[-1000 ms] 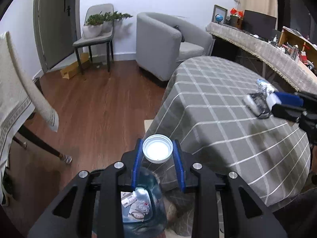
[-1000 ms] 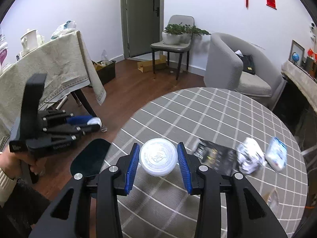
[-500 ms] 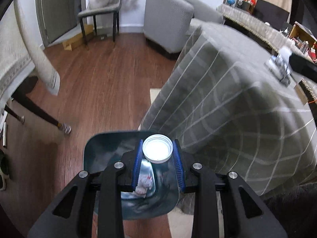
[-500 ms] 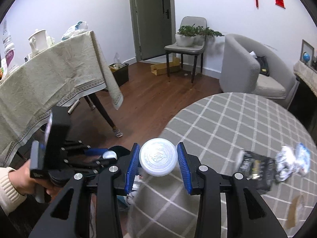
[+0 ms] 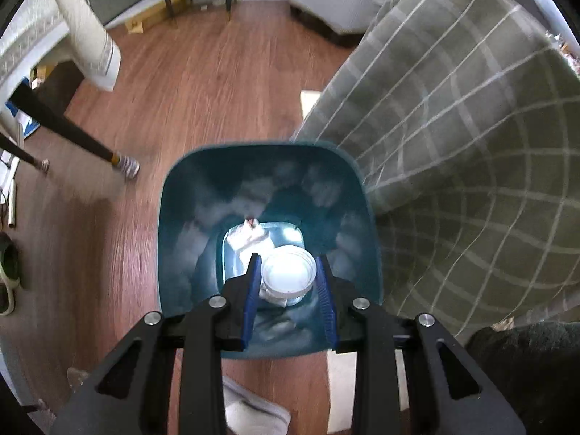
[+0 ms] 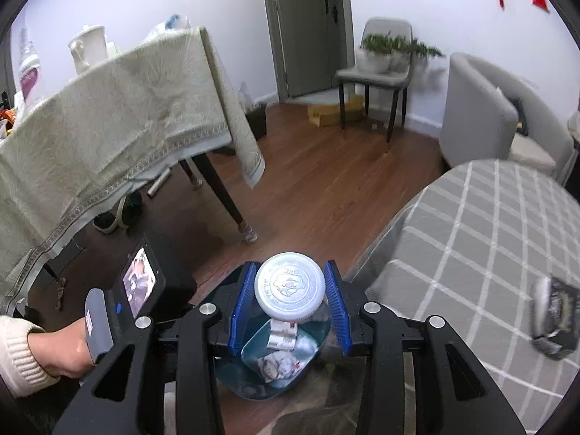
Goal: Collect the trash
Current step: 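Carry the cap with the left tool while the right tool carries the lid over the teal bin, then open the left tool to drop the cap while the right tool lowers the lid into the bin and opens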
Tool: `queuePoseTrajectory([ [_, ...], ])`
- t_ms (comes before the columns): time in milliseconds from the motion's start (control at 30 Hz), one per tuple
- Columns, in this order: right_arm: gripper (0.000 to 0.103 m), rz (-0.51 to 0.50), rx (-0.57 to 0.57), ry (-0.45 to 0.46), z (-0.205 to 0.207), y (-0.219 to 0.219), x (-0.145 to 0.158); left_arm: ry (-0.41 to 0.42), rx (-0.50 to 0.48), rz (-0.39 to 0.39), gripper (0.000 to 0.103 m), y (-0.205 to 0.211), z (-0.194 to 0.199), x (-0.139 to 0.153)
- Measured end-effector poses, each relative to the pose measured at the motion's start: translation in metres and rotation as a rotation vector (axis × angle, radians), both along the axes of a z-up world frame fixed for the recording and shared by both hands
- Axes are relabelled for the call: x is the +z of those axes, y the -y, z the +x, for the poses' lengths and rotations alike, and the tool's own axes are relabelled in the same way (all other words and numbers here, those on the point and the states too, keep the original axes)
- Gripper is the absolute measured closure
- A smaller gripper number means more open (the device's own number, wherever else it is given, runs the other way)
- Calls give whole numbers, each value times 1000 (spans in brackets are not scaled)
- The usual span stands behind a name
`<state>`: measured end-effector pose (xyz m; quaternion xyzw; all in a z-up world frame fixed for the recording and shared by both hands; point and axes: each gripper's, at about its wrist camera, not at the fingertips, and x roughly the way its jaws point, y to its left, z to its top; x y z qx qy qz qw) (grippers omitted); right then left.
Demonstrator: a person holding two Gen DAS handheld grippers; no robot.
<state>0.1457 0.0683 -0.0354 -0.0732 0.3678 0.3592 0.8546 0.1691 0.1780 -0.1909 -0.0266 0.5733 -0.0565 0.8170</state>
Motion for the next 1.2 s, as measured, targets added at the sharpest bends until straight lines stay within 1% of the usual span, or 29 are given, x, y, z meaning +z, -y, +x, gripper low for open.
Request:
queuePoseTrajectory([
  [133, 63, -20, 19, -11, 2, -17, -8, -49, -13, -14, 70, -6, -6, -19],
  [267, 63, -23, 28, -45, 7, -28, -19, -72, -22, 0, 69, -10, -10, -29],
  [367, 63, -18, 35, -73, 11, -38, -25, -76, -15, 1, 62, -16, -13, -32],
  [567, 63, -47, 45, -96, 13, -61, -41, -45, -16, -9, 50, -26, -16, -23],
  [700, 63, -70, 42, -114, 17, -70, -53, -3, 0, -28, 45, -36, -20, -12],
  [800, 63, -88, 40, -137, 20, -78, -64, 43, 27, -42, 42, -47, -23, 1],
  [900, 63, -105, 40, -169, 22, -87, -79, 115, 66, -52, 39, -61, -26, 19],
  [1000, 63, -134, 43, -198, 23, -95, -94, 175, 108, -42, 38, -73, -27, 38],
  [1133, 63, -173, 40, -224, 26, -104, -113, 249, 142, -33, 36, -85, -30, 63],
  [1200, 63, -193, 36, -238, 28, -108, -123, 281, 156, -41, 36, -89, -31, 75],
])
